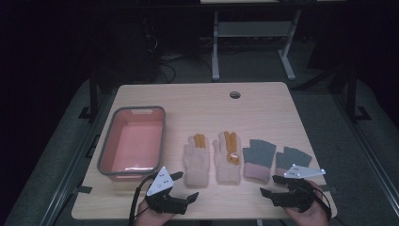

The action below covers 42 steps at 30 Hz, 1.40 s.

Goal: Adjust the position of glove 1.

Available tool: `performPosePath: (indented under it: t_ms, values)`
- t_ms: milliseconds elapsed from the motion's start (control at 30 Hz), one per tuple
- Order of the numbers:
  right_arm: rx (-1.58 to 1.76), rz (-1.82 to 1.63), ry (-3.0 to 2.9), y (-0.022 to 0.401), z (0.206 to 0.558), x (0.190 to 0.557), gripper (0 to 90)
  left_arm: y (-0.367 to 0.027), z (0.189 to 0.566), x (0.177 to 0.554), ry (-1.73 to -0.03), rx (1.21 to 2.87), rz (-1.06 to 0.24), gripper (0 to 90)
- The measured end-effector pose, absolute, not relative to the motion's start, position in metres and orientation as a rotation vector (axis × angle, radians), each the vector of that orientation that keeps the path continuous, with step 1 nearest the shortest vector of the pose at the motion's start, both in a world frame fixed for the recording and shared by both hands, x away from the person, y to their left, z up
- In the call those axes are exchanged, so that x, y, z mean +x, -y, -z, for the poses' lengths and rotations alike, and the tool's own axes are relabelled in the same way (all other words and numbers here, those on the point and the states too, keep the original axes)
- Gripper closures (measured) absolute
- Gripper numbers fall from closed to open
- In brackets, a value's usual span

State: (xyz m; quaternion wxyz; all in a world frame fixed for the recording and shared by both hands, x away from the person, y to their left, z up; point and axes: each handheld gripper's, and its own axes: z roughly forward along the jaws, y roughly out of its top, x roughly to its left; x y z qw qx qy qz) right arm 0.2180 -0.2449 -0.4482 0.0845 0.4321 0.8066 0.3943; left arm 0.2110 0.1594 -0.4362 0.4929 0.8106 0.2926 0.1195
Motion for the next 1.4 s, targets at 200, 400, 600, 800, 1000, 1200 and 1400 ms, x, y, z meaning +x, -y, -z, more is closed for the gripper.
performPosePath:
  t_ms: [200, 400, 600, 800, 1000, 1200, 1400]
  values:
    - [1.281, -1.181, -2.441, 0.24, 0.448, 0.22, 27.7, -0.158, 0.437, 0.213, -0.716, 1.962, -0.287, 14.8]
    - [1.257, -1.174, -2.47, 0.234, 0.44, 0.225, 27.7, -0.158, 0.439, 0.213, -0.726, 1.963, -0.279, 14.8]
    - [1.228, -1.184, -2.509, 0.224, 0.432, 0.236, 27.7, -0.158, 0.436, 0.211, -0.714, 1.959, -0.291, 14.8]
    - [1.206, -1.152, -2.554, 0.213, 0.421, 0.248, 27.8, -0.159, 0.435, 0.211, -0.715, 1.958, -0.288, 14.8]
    - [1.174, -1.114, -2.591, 0.206, 0.411, 0.26, 27.8, -0.163, 0.433, 0.212, -0.726, 1.947, -0.29, 14.8]
    - [1.145, -1.089, -2.637, 0.198, 0.404, 0.272, 27.8, -0.165, 0.432, 0.213, -0.732, 1.938, -0.286, 14.8]
    - [1.113, -1.075, -2.661, 0.188, 0.398, 0.284, 27.8, -0.166, 0.432, 0.212, -0.739, 1.932, -0.283, 14.8]
